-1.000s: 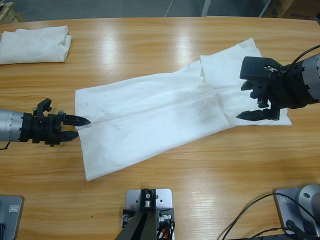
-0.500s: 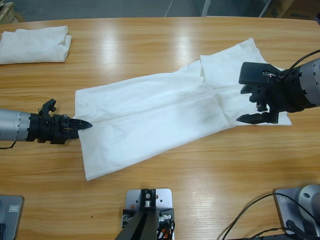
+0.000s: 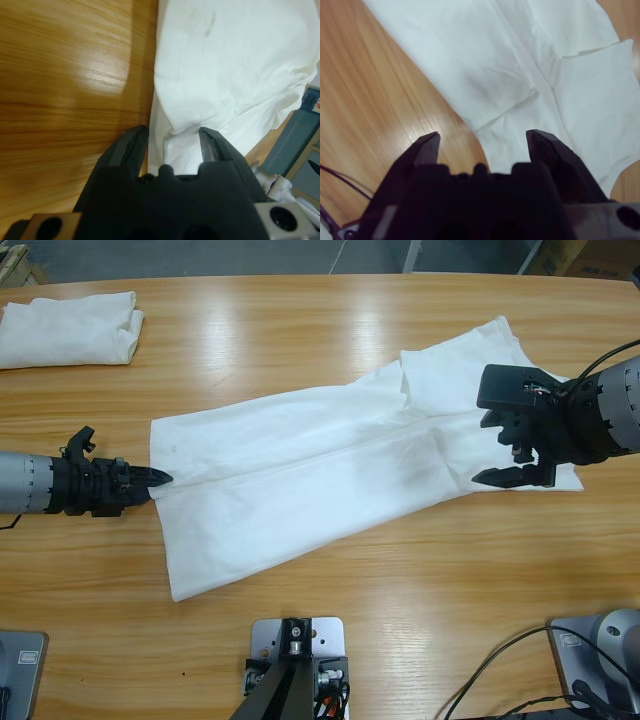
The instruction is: Fold clothes
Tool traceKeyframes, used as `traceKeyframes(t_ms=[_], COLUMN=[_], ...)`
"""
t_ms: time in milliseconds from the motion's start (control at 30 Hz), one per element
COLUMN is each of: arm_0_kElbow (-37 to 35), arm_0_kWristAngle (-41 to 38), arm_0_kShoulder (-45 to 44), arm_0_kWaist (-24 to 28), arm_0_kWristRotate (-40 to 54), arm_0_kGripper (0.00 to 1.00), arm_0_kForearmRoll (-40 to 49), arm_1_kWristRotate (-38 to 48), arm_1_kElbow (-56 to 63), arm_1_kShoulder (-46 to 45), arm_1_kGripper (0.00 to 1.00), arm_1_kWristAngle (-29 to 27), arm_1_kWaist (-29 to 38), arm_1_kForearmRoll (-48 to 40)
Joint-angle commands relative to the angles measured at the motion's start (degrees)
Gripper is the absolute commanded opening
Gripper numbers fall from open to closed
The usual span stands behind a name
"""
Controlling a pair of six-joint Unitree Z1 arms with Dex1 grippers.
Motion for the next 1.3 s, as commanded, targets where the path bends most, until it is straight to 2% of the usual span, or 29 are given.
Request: traceKeyframes(t_ms=[33, 300, 333, 433, 500, 533, 1000, 1133, 1300], arm_0_kElbow=[0.53, -1.72, -1.76, -1.92, -2.04, -2.13, -2.08, -5.68, -8.39], arm_0_kWristAngle=[-2.91, -2.35, -2.31, -1.94, -1.01, -0.87, -0.36, 3.31, 4.26], arm_0_kShoulder=[8.59, 10.25, 10.42, 11.37, 11.3, 11.14, 10.21, 6.05, 8.82], arm_0_kWaist=[-1.19, -2.59, -2.59, -2.59, -2.59, -2.59, -2.59, -2.51, -0.27], arm_0_kWristRotate=[-0.8, -0.52, -0.59, 0.15, 1.22, 1.76, 6.34, 7.92, 9.25], arm_0_kGripper=[0.826, 0.819, 0.756, 0.431, 0.126, 0.01, 0.0, 0.0, 0.0], arm_0_kForearmRoll=[7.78, 12.65, 12.69, 12.48, 12.28, 12.14, 9.61, 18.05, 18.63], arm_1_kWristRotate=[-0.02, -0.04, -0.04, -0.02, 0.01, 0.01, 0.05, 0.03, 0.05], arm_1_kElbow=[1.66, 1.77, 1.77, 1.82, 1.85, 1.84, 1.85, 1.85, 2.12], arm_1_kShoulder=[1.24, 1.43, 1.43, 1.26, 1.34, 1.34, 1.87, 2.19, 2.06], arm_1_kGripper=[0.706, 0.706, 0.706, 0.706, 0.706, 0.706, 0.706, 0.706, 0.706], arm_1_kWristAngle=[-0.61, -0.69, -0.69, -0.87, -0.87, -0.87, -0.87, -0.89, -1.38], arm_1_kWaist=[0.59, 0.59, 0.59, 0.55, 0.57, 0.59, 0.5, 0.5, 0.5], arm_1_kForearmRoll=[-0.54, -0.89, -0.89, -0.89, -0.89, -0.94, -1.42, -1.59, -1.59])
